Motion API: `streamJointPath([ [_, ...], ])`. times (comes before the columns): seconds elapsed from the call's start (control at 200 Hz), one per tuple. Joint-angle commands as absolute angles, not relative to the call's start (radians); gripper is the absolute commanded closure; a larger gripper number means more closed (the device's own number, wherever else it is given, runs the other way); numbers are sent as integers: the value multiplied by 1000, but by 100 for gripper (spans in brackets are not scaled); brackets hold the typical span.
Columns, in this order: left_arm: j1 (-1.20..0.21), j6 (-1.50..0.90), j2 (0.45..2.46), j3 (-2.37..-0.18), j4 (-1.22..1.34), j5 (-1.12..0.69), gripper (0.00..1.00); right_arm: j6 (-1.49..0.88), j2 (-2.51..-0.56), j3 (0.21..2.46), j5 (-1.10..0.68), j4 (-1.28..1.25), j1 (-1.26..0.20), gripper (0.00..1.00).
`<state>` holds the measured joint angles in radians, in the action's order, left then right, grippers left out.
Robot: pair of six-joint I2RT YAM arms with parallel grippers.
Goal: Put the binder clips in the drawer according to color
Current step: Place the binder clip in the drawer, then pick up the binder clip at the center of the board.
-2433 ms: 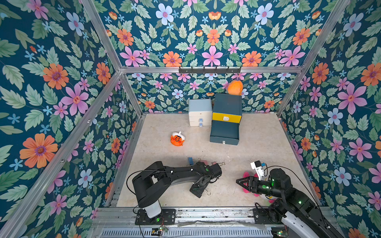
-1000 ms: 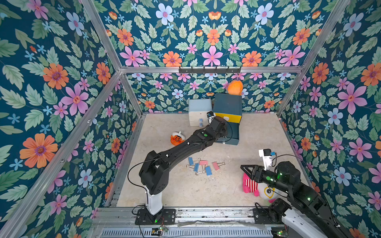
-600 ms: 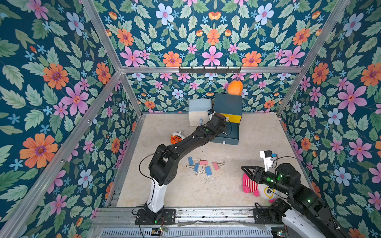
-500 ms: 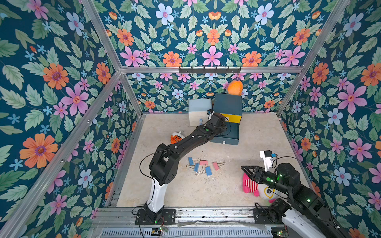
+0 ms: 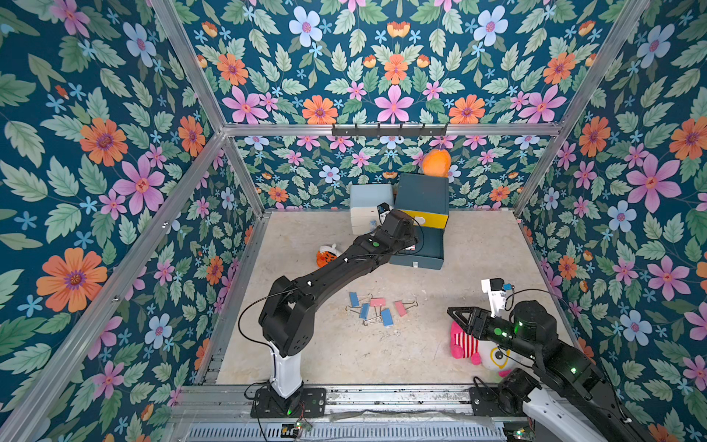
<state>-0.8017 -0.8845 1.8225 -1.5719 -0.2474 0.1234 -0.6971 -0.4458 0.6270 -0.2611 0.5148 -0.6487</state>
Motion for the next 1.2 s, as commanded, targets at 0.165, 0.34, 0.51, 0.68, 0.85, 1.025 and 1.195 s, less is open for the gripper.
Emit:
streamJointPath([
  [0.165,-834,-493,1605,-1306,-321,21,24,-607,-480,690,-311,629,-649,50],
  [0.34,-839,-232,1572,-1205,-448,-91,15,-594,-481,711,-324,655,-649,48],
  [0.51,-883,-61,1694,-1221,-529,-43,11,-592,-505,710,-422,658,-649,44],
  [0.68,-936,45,1811,-1309,-592,0,10,-632,-486,684,-486,711,-649,42],
  [0.85,-937,117,1856,-1329,-619,-32,9,-660,-440,675,-463,759,-649,42],
  [1.025,-953,165,1904,-1357,-639,-40,7,-672,-429,669,-462,751,-649,42],
  [1.195,-953,183,1950,-1392,-640,-24,7,-673,-427,670,-460,750,-650,42],
])
